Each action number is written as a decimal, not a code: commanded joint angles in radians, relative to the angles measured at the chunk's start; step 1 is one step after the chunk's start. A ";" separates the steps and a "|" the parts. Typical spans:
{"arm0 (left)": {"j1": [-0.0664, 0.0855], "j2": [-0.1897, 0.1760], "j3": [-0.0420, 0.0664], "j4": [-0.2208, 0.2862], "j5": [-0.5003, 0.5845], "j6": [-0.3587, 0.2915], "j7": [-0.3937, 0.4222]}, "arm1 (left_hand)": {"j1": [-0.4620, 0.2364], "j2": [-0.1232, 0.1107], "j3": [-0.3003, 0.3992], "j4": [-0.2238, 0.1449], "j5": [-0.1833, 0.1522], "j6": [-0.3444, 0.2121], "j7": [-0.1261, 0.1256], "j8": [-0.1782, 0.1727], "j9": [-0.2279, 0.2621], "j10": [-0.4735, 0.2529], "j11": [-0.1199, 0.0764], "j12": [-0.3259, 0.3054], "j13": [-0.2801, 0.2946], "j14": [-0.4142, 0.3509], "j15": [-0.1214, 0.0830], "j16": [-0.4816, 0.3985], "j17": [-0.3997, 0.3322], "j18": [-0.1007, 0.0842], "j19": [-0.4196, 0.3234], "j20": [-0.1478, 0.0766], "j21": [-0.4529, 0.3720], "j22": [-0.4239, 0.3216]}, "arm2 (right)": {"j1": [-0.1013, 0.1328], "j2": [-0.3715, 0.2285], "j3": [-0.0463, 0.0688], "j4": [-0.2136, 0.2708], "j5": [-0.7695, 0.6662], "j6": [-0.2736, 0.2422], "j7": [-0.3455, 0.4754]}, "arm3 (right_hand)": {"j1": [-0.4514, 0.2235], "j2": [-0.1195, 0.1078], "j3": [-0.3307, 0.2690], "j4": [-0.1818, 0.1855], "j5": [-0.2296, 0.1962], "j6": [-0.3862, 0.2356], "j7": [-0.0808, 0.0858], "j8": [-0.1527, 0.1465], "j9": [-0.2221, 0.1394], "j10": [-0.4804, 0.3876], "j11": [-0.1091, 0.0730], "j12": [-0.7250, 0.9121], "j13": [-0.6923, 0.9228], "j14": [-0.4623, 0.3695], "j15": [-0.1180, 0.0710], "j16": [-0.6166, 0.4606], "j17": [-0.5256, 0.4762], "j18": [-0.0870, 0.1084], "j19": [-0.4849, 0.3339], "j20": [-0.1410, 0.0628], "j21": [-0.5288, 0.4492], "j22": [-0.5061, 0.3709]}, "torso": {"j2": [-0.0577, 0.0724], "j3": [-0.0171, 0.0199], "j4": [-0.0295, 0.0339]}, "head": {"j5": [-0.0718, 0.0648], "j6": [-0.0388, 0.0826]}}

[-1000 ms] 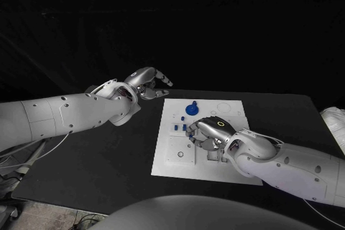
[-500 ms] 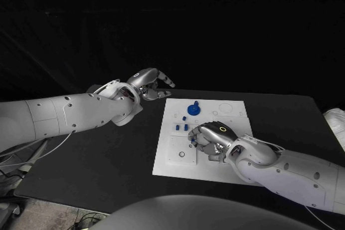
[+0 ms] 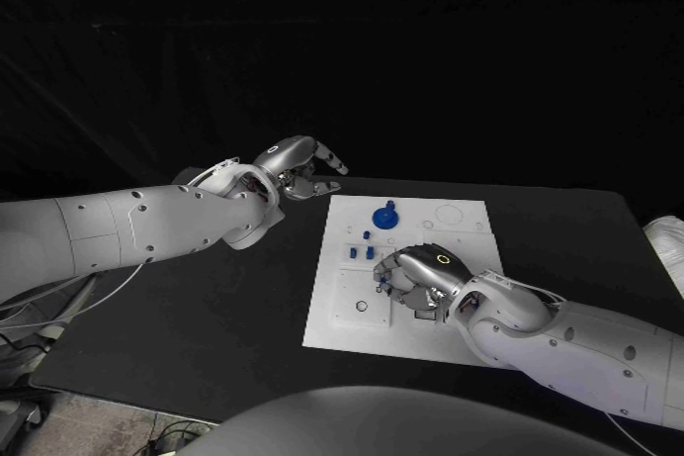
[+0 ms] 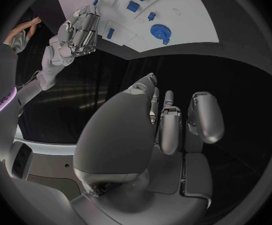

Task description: Assemble the parts on the task board

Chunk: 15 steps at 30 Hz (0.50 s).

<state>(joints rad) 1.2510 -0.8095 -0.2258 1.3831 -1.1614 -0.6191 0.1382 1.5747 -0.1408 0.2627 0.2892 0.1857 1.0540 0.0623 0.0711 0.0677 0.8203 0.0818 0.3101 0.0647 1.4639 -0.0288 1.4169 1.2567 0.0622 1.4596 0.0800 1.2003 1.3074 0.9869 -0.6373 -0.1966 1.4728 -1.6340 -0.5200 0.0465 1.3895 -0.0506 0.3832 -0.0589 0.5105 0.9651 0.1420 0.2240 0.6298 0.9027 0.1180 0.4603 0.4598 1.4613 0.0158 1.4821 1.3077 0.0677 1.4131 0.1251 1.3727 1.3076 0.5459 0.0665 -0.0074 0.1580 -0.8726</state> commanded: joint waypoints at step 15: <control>-0.004 0.004 0.000 -0.005 -0.004 0.021 0.003 | 0.008 0.000 0.005 -0.001 0.004 0.001 0.011 -0.005 -0.001 0.003 0.004 0.001 -0.002 0.030 0.006 -0.009 -0.006 0.013 -0.007 0.003 -0.011 0.163 | -0.010 0.005 0.000 -0.002 0.008 0.012 0.010 | 0.002 -0.009 -0.001 -0.005 0.007 -0.002 0.005 -0.005 0.001 0.040 -0.032 0.004 0.000 0.033 0.003 0.007 0.136 -0.013 0.004 0.001 0.005 0.192 | 0.000 0.0000 0.0000 | 0.004 0.000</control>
<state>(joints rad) 1.2477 -0.8075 -0.2258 1.3776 -1.1619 -0.6114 0.1372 1.5747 -0.1408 0.2627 0.2892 0.1857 1.0573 0.0662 0.0713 0.0678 0.8203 0.0818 0.3101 0.0647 1.4639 -0.0288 1.4122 1.2520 0.0622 1.4575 0.0822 1.1928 1.3073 0.9775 -0.6340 -0.1967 1.4697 -1.6258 -0.5187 0.0495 1.3867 -0.0534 0.3831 -0.0589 0.5150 0.9650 0.1420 0.2240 0.6293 0.9098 0.1111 0.4615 0.4581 1.4613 0.0158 1.4861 1.3076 0.0681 1.4130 0.1251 1.3727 1.3075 0.5463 0.0668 -0.0074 0.1616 -0.8726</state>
